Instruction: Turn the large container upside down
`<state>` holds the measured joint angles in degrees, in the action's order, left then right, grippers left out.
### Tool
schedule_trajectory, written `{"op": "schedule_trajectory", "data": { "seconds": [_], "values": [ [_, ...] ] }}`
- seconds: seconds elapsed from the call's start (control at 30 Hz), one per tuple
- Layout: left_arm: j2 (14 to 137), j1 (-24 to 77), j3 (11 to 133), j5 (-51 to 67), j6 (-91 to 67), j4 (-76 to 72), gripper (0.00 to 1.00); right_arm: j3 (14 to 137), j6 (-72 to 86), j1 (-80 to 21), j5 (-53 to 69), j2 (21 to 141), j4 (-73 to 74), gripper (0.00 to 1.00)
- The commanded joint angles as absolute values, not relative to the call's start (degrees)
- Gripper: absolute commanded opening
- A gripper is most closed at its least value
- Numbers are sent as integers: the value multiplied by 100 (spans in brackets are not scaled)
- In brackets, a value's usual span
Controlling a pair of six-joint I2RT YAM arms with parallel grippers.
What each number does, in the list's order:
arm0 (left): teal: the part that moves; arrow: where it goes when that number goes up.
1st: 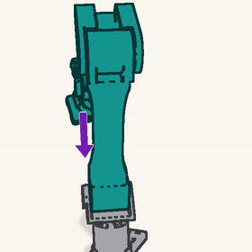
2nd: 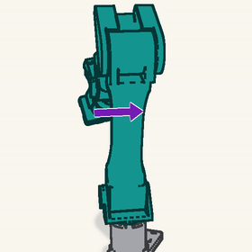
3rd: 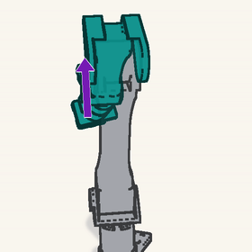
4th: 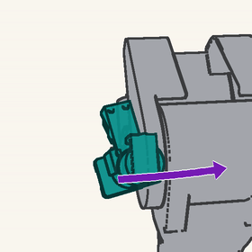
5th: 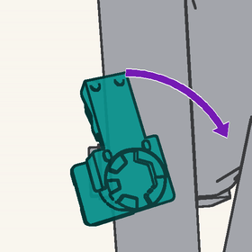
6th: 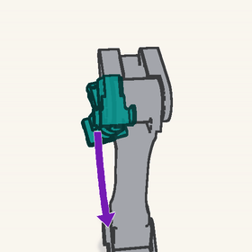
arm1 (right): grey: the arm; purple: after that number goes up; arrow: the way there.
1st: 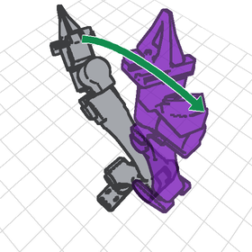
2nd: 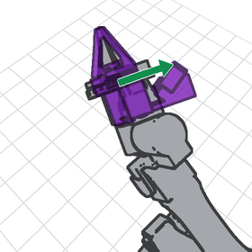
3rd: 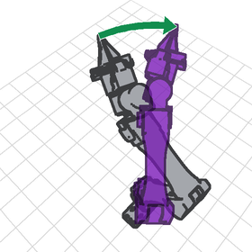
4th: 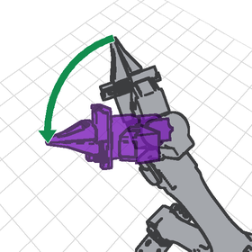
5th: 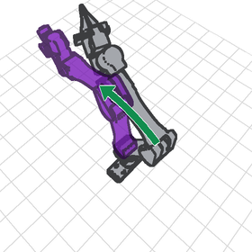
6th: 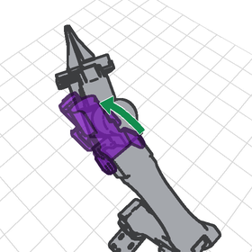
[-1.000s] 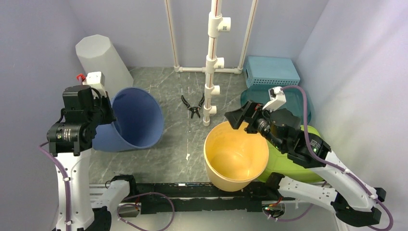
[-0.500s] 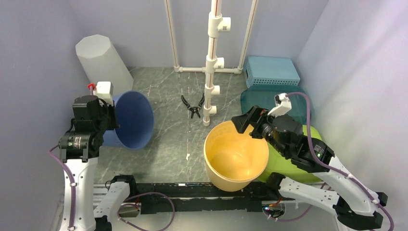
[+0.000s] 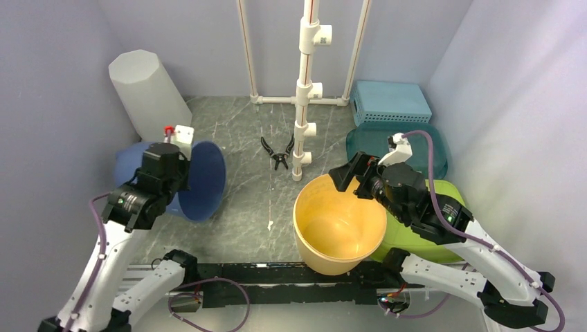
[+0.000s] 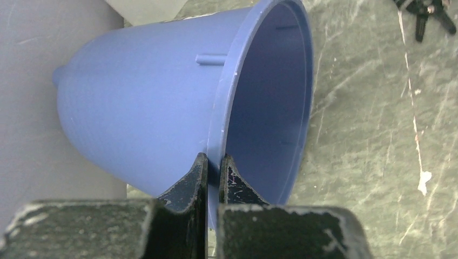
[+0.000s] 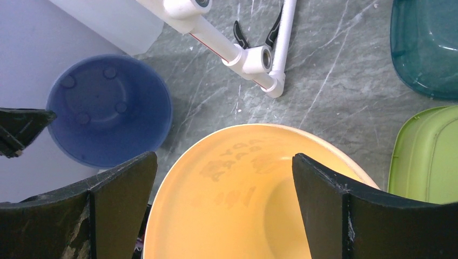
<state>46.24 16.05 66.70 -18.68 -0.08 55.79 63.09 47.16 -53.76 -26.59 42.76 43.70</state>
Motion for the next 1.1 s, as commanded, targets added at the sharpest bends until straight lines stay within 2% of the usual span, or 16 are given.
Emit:
{"op": "schedule_trajectory", "data": {
  "seconds": [0.0,0.23,0.4,0.63,0.8,0.9,1.07],
  "values": [
    [4839,2833,6528,-3376,-664,5518,2,6336,4754,-5369,-2722,4239,4241,100],
    [5792,5091,6582,-5680,-1870,6017,2,6329,4795,-5364,-2824,4182,4365,100],
    [6709,6241,6851,-6454,-3206,6974,2,6350,4816,-5369,-2918,4104,4427,100],
    [8283,7279,7358,-7066,-6522,9595,3,6394,4848,-5366,-3054,3976,4576,100],
    [8620,7681,7180,-6799,-7150,9641,2,6400,4905,-5369,-3092,3905,4700,100],
    [8725,8037,7017,-6779,-6883,9353,3,6381,4962,-5368,-3124,3811,4763,100],
    [9739,8524,7247,-6688,-7264,9650,3,6364,5019,-5369,-3163,3764,4816,100]
  ]
}}
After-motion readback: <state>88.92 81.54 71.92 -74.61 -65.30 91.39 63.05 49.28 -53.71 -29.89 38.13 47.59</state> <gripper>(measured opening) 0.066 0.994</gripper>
